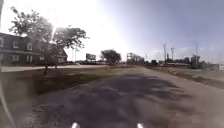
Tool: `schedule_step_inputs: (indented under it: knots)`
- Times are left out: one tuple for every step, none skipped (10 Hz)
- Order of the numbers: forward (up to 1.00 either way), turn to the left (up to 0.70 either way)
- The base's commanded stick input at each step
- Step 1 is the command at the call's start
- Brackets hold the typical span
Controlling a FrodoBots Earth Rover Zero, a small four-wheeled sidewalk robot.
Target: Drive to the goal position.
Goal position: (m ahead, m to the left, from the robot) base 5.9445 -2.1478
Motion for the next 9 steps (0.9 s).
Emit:
schedule_step_inputs:
  knots:
    - [0.7,0.0]
    - [0.7,0.0]
    - [0.7,0.0]
    - [0.7,0.0]
    - [0.7,0.0]
    - [0.7,0.0]
    - [0.7,0.0]
    - [0.7,0.0]
    - [0.7,0.0]
